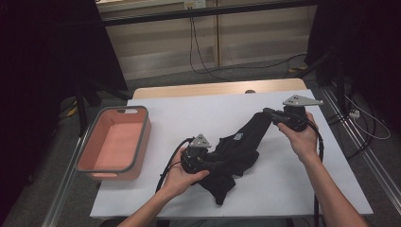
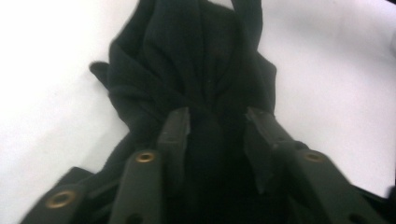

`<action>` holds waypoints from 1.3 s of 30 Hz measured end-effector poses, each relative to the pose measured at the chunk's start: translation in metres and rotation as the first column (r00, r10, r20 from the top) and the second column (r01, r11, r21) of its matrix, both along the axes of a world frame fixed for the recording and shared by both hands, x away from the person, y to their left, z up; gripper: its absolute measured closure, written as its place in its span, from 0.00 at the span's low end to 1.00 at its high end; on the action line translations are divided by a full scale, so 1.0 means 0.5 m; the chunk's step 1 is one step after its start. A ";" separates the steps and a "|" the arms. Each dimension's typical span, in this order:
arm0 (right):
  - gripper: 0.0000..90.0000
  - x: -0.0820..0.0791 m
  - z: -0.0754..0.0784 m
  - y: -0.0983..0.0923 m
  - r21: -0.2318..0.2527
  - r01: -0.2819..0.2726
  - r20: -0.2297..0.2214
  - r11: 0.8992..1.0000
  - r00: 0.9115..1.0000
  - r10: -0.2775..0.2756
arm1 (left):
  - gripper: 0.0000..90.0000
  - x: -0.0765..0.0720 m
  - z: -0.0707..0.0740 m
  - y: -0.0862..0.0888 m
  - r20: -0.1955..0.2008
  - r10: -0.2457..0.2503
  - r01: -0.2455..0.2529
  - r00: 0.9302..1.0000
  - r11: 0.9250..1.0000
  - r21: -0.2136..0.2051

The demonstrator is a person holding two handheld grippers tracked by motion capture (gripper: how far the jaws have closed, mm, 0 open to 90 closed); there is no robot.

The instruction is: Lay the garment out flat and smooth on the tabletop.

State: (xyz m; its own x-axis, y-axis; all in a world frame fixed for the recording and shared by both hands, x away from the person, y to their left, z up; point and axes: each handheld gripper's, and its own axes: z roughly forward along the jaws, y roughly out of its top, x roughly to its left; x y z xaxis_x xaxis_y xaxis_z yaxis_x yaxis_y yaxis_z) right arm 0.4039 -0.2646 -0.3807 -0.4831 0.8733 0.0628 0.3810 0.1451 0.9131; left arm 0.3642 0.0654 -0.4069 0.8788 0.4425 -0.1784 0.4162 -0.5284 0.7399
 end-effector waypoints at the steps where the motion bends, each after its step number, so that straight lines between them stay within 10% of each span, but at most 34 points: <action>1: 0.98 -0.001 0.001 0.001 0.001 -0.003 0.001 1.000 1.000 0.003 | 0.58 0.001 0.005 0.004 0.001 0.015 -0.015 1.000 1.000 -0.006; 7: 0.98 -0.001 0.001 0.001 0.002 -0.006 0.002 1.000 1.000 0.006 | 0.50 0.021 0.044 0.036 0.017 0.055 -0.053 0.998 0.996 -0.072; 17: 0.98 -0.003 0.007 -0.003 0.009 -0.003 0.011 1.000 1.000 0.003 | 0.55 0.083 0.086 0.075 0.009 0.164 -0.159 0.986 0.968 -0.193; 20: 0.98 -0.005 0.009 -0.004 0.010 -0.003 0.016 1.000 1.000 0.003 | 0.63 0.116 0.071 0.066 0.035 0.186 -0.181 0.982 0.977 -0.113; 26: 0.97 -0.005 0.011 -0.005 0.011 -0.004 0.020 1.000 1.000 0.004 | 0.65 0.184 -0.004 0.044 -0.047 0.230 -0.230 0.972 0.973 0.017; 39: 0.97 -0.001 0.004 -0.008 0.006 -0.006 0.005 1.000 1.000 0.006 | 0.47 0.143 -0.056 -0.051 -0.106 0.077 -0.074 0.991 0.997 0.036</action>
State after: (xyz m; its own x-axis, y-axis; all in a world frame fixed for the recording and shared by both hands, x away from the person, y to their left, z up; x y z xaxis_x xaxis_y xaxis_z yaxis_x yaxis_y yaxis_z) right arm 0.4036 -0.2688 -0.3789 -0.4890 0.8698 0.0653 0.3751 0.1421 0.9160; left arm 0.4355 0.0402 -0.4348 0.8191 0.5141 -0.2546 0.5322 -0.5152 0.6718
